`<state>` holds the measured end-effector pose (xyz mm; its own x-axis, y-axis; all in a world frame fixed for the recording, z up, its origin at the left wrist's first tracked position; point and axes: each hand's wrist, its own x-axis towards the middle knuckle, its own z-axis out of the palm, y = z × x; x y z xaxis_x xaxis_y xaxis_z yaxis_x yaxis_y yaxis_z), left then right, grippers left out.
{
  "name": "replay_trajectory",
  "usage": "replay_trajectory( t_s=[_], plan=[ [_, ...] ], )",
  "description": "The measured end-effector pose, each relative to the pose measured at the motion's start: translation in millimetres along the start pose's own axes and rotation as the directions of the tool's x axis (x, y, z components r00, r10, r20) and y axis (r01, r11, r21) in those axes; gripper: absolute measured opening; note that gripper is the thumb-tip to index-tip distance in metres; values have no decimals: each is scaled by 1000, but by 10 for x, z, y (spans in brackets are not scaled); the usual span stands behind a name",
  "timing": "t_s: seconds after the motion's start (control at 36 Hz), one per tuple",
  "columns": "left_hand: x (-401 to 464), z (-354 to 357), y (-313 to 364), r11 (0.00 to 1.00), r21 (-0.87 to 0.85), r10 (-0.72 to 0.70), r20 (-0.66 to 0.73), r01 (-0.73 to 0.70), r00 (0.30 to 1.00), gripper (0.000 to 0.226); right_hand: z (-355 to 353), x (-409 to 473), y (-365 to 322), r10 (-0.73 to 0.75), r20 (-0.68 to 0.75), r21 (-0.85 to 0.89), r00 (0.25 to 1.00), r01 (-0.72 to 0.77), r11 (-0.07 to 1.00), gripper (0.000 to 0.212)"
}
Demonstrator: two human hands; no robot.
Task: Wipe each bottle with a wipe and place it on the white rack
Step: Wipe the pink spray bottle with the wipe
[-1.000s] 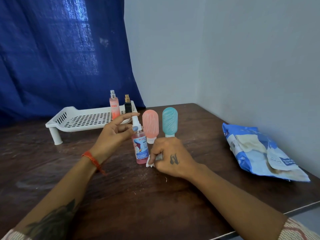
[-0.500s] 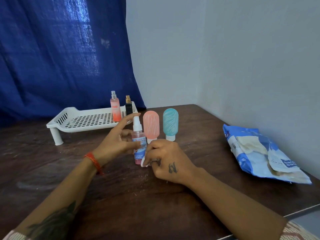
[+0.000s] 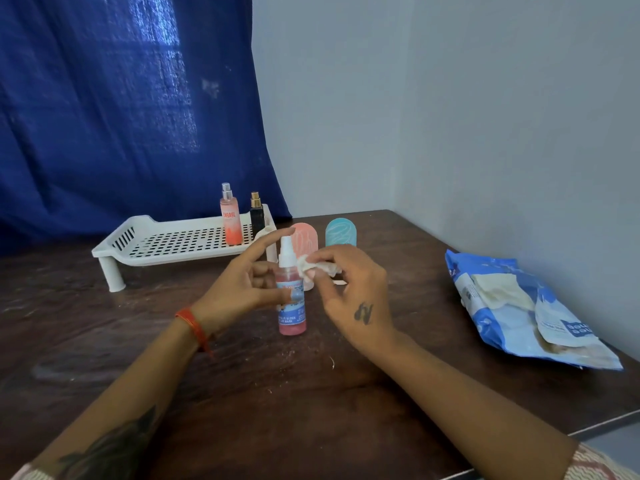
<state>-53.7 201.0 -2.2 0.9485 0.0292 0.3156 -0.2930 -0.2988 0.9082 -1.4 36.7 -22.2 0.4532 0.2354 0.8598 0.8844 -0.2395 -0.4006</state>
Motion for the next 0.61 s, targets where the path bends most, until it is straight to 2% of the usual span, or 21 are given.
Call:
replay_trajectory(
  t_s=[0.11,0.19,0.28,0.36,0.5,0.61],
  plan=[
    [-7,47,19,996,72,61,-1,-60,998,85,40,-51,-35,-280,130,-160,951,299,941,19],
    [-4,74,16,986,141,94,-30,-89,995,86,83,-42,-14,-326,195,-235,925,367,900,22],
    [-1,85,9,980,178,100,-48,-90,994,86,90,-32,-26,-322,204,-268,925,369,890,20],
    [6,79,0,979,190,88,-38,-80,995,88,69,-28,-72,-244,152,-199,958,271,942,24],
    [-19,59,34,983,165,77,7,-77,997,87,69,10,-51,7,75,-40,997,-4,999,11],
    [-27,41,58,991,119,53,36,-57,998,86,52,43,-4,239,161,80,958,-254,964,2]
  ],
)
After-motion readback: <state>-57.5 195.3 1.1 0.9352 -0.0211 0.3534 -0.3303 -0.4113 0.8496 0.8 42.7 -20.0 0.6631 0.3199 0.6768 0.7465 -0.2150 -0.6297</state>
